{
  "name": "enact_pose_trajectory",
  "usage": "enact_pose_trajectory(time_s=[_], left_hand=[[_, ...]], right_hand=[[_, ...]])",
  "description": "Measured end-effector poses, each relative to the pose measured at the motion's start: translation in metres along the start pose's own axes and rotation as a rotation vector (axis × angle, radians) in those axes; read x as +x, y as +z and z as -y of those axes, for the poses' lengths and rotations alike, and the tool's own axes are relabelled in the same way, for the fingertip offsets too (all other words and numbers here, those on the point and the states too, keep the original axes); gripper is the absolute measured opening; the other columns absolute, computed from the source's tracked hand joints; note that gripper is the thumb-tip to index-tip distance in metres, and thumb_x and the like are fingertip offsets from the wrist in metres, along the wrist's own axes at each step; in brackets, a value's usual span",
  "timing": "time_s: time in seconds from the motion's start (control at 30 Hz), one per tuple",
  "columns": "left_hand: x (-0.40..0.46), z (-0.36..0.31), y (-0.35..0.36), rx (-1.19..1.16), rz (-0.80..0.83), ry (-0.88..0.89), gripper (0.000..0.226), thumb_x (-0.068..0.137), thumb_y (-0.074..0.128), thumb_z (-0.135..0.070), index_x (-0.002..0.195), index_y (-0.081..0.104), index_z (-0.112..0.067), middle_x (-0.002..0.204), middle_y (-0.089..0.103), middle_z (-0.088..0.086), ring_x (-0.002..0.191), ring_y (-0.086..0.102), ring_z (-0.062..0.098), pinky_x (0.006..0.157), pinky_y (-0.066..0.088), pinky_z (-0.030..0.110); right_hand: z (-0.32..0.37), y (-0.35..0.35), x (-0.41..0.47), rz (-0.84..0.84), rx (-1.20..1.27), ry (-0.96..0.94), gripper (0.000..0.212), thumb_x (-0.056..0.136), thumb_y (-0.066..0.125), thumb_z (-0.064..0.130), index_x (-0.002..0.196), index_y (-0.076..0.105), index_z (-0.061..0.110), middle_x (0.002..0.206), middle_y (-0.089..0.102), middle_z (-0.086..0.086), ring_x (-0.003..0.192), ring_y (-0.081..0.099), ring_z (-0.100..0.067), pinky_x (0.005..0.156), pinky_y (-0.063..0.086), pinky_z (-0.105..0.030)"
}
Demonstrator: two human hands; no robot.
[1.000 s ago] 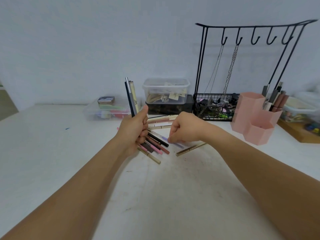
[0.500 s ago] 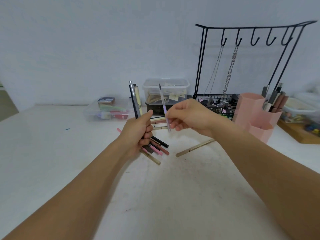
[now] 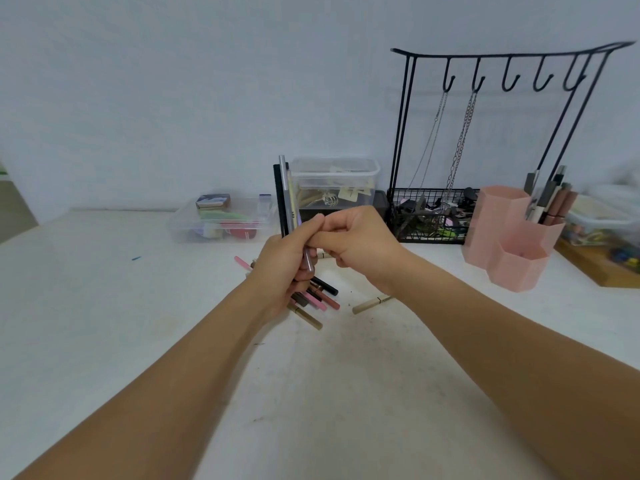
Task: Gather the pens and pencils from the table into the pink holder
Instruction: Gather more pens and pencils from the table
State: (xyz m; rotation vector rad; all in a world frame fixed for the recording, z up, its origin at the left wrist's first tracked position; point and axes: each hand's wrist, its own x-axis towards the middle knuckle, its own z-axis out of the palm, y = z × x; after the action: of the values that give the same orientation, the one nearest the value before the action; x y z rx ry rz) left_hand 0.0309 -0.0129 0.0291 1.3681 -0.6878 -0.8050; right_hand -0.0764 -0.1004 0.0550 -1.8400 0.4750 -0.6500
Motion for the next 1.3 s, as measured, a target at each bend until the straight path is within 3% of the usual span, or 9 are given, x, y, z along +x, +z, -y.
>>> enact_pose_trajectory(time_s=[0.1, 0.23, 0.33, 0.43, 0.67, 0.77, 0.93, 1.07, 1.3], left_hand=[[0.001, 0.001, 0.000, 0.020, 0.013, 0.000, 0.044, 0.096, 0.059, -0.050, 0.078, 0.056, -0.009, 0.057, 0.042, 0.005, 0.041, 0.035, 0.013, 0.036, 0.025, 0.019], [-0.002, 0.001, 0.002, 0.009, 0.032, -0.016, 0.052, 0.098, 0.055, -0.055, 0.083, 0.066, -0.007, 0.056, 0.052, 0.006, 0.047, 0.055, 0.018, 0.038, 0.035, 0.021], [-0.003, 0.001, 0.001, -0.018, 0.064, -0.017, 0.054, 0.091, 0.060, -0.061, 0.065, 0.062, -0.013, 0.054, 0.044, 0.003, 0.041, 0.040, 0.012, 0.034, 0.029, 0.020], [-0.004, -0.001, 0.001, -0.026, 0.070, -0.015, 0.054, 0.079, 0.065, -0.068, 0.076, 0.057, -0.014, 0.054, 0.033, -0.001, 0.040, 0.029, 0.009, 0.033, 0.022, 0.019], [0.001, -0.002, -0.006, 0.007, -0.038, -0.034, 0.054, 0.087, 0.062, -0.065, 0.061, 0.049, -0.021, 0.048, 0.031, -0.005, 0.040, 0.024, 0.009, 0.035, 0.020, 0.020], [0.007, -0.002, -0.015, 0.001, -0.146, -0.030, 0.057, 0.090, 0.063, -0.062, 0.058, 0.040, -0.021, 0.048, 0.039, -0.004, 0.040, 0.029, 0.010, 0.036, 0.023, 0.021], [0.013, -0.002, -0.025, -0.060, -0.243, -0.008, 0.055, 0.093, 0.065, -0.055, 0.059, 0.040, -0.019, 0.046, 0.039, -0.003, 0.039, 0.030, 0.011, 0.036, 0.021, 0.020], [0.016, 0.002, -0.028, -0.018, -0.279, 0.000, 0.055, 0.093, 0.065, -0.055, 0.059, 0.041, -0.019, 0.047, 0.040, -0.002, 0.040, 0.030, 0.012, 0.037, 0.022, 0.020], [0.017, 0.004, -0.024, 0.102, -0.339, -0.062, 0.060, 0.091, 0.065, -0.058, 0.057, 0.039, -0.015, 0.045, 0.037, 0.002, 0.039, 0.030, 0.015, 0.038, 0.026, 0.022]], right_hand=[[-0.002, 0.004, -0.004, -0.028, 0.028, -0.034, 0.008, 0.084, 0.071, -0.004, 0.081, 0.073, -0.012, 0.056, 0.064, -0.001, 0.045, 0.055, 0.001, 0.047, 0.040, -0.007], [-0.006, 0.006, -0.005, -0.028, 0.152, -0.005, 0.009, 0.086, 0.069, -0.007, 0.077, 0.071, -0.005, 0.059, 0.066, -0.008, 0.045, 0.057, -0.016, 0.041, 0.041, -0.015], [-0.008, 0.004, -0.003, -0.045, 0.146, 0.008, 0.008, 0.086, 0.070, -0.005, 0.081, 0.074, 0.000, 0.058, 0.067, 0.000, 0.048, 0.059, -0.004, 0.045, 0.041, -0.009], [-0.009, 0.003, -0.001, -0.019, 0.142, -0.009, 0.007, 0.088, 0.067, -0.005, 0.088, 0.074, -0.003, 0.049, 0.061, 0.012, 0.046, 0.055, 0.004, 0.048, 0.041, -0.006], [-0.009, 0.007, 0.004, -0.086, -0.046, -0.012, 0.008, 0.089, 0.070, 0.005, 0.091, 0.077, 0.008, 0.060, 0.056, 0.003, 0.046, 0.047, 0.002, 0.051, 0.041, -0.012], [-0.017, 0.008, 0.006, -0.052, -0.305, -0.033, 0.005, 0.088, 0.074, 0.018, 0.089, 0.077, 0.014, 0.066, 0.062, 0.005, 0.060, 0.056, -0.007, 0.063, 0.046, -0.022], [-0.028, 0.014, 0.002, 0.076, -0.663, -0.006, 0.030, 0.085, 0.076, 0.040, 0.091, 0.078, 0.011, 0.078, 0.076, -0.005, 0.074, 0.070, -0.022, 0.066, 0.058, -0.036], [-0.030, 0.014, 0.002, 0.093, -0.710, 0.013, 0.025, 0.088, 0.074, 0.037, 0.085, 0.080, 0.013, 0.065, 0.075, -0.004, 0.067, 0.072, -0.024, 0.060, 0.061, -0.033], [-0.030, 0.006, 0.007, 0.088, -0.708, 0.103, 0.023, 0.084, 0.079, 0.036, 0.086, 0.082, 0.014, 0.082, 0.077, -0.004, 0.078, 0.069, -0.016, 0.069, 0.055, -0.029]])
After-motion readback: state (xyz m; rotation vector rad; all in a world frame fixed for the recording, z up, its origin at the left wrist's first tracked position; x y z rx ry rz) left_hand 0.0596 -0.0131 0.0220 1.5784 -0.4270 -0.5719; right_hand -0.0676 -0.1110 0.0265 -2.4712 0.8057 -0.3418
